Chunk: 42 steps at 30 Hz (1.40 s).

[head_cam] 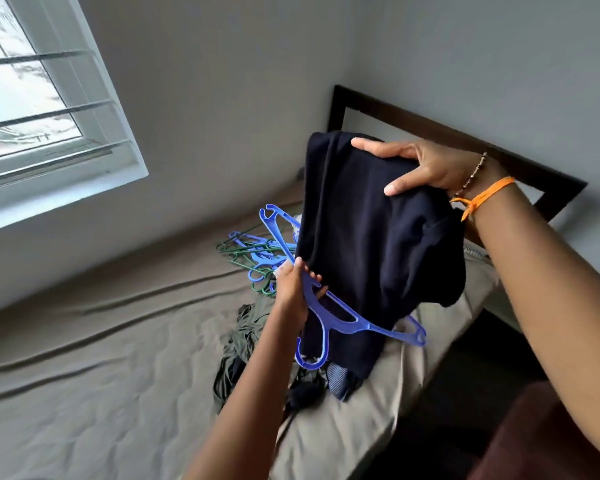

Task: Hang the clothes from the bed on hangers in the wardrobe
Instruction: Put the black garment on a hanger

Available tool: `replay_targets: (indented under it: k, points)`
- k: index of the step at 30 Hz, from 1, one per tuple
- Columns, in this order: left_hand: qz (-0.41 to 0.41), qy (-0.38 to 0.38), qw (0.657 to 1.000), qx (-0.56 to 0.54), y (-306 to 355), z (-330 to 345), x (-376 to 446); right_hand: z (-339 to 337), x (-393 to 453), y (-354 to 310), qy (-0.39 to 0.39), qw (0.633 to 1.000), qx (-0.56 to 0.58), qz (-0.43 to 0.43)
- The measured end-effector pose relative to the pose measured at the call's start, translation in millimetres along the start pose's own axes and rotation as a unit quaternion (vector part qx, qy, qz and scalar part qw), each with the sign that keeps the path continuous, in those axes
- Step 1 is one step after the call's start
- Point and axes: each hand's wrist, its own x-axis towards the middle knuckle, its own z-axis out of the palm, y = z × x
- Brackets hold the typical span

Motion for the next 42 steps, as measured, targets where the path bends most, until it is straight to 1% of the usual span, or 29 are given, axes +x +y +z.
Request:
replay_targets:
  k: [4,7,10,14,16,18,20,22,25,28,30,31,32,33,34,35,37,38,39,40,41,42]
  points:
    - [-0.007,0.018,0.999,0.031,0,-10,-3,-14,-16,-15,0.024,0.998,-0.009,-0.049]
    - [-0.006,-0.001,0.998,0.057,3,-14,-7,-20,-26,-18,0.06,0.996,-0.002,-0.069]
    - [0.004,-0.019,0.997,0.079,2,-15,-13,-21,-28,-24,0.102,0.992,0.009,-0.076]
    - [-0.002,-0.041,0.997,0.065,-3,-12,-19,-20,-25,-39,0.12,0.989,0.032,-0.08]
    - [0.0,-0.046,0.997,0.055,4,-7,-22,-23,-25,-38,0.128,0.987,0.049,-0.077]
    - [-0.001,-0.052,0.996,0.07,16,-4,-23,-30,-26,-32,0.145,0.985,0.065,-0.065]
    - [-0.013,-0.065,0.994,0.083,30,-5,-24,-43,-28,-16,0.181,0.979,0.078,-0.041]
    - [-0.029,-0.086,0.992,0.093,43,-9,-26,-55,-28,8,0.215,0.975,0.063,0.0]
    - [-0.054,-0.126,0.984,0.117,63,-12,-32,-62,-27,54,0.235,0.967,0.03,0.093]
    - [-0.075,-0.147,0.98,0.116,75,-9,-38,-47,-27,104,0.231,0.957,0.04,0.171]
    - [-0.087,-0.149,0.978,0.117,77,-8,-40,-27,-25,139,0.212,0.949,-0.009,0.232]
    - [-0.091,-0.145,0.978,0.117,77,-6,-40,-16,-22,153,0.187,0.944,-0.054,0.267]
    - [-0.095,-0.14,0.979,0.116,77,-5,-39,-3,-19,163,0.152,0.935,-0.128,0.293]
    - [-0.098,-0.132,0.979,0.117,77,-4,-38,12,-17,167,0.135,0.923,-0.194,0.305]
    - [-0.098,-0.123,0.98,0.121,77,-3,-36,28,-14,167,0.147,0.917,-0.221,0.297]
    - [-0.098,-0.113,0.981,0.126,76,-1,-34,44,-12,164,0.19,0.926,-0.191,0.265]
    - [-0.097,-0.093,0.982,0.136,74,2,-30,83,-12,146,0.275,0.946,-0.086,0.148]
    - [-0.098,-0.083,0.982,0.14,72,3,-28,103,-13,133,0.277,0.956,-0.032,0.095]
    - [-0.099,-0.074,0.982,0.145,71,3,-26,122,-15,124,0.247,0.967,0.016,0.055]
    - [-0.098,-0.065,0.982,0.147,71,3,-25,140,-19,118,0.202,0.977,0.055,0.036]
    - [-0.096,-0.056,0.983,0.147,72,2,-24,155,-23,116,0.154,0.984,0.075,0.043]
    - [-0.093,-0.046,0.984,0.143,74,0,-23,168,-26,122,0.119,0.989,0.073,0.057]
